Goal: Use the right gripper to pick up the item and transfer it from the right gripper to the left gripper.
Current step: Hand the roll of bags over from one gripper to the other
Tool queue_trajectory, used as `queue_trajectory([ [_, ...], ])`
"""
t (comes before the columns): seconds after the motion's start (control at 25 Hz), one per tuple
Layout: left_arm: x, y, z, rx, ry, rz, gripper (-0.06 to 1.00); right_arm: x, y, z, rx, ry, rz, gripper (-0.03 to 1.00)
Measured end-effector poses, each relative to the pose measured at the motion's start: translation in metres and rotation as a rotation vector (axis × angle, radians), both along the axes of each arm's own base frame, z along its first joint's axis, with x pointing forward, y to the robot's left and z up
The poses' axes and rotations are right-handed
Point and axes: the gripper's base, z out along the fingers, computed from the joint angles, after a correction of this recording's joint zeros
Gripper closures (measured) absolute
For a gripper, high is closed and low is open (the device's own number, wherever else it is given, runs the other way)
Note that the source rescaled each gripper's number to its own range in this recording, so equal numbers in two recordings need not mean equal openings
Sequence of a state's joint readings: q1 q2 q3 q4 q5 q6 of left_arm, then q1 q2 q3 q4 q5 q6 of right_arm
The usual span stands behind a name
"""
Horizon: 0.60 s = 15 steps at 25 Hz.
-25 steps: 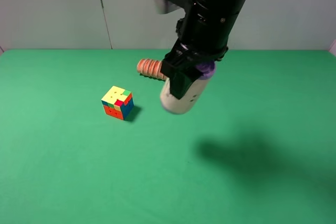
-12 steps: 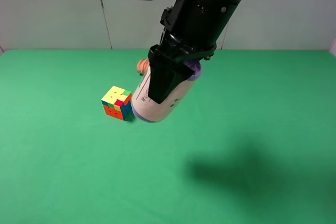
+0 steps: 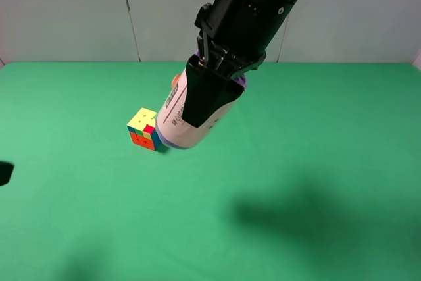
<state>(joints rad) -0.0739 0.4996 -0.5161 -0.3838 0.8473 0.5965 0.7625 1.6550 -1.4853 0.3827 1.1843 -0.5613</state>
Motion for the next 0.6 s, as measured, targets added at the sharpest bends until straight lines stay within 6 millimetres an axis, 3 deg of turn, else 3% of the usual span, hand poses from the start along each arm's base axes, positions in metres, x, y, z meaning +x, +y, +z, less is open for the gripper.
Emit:
queue_trajectory([
  [0.6,0.061,-0.048,-0.016,-0.021,0.032,-0.352,0.02,-0.002,0.005,0.003,0.069,-0.001,0.056,0.96],
])
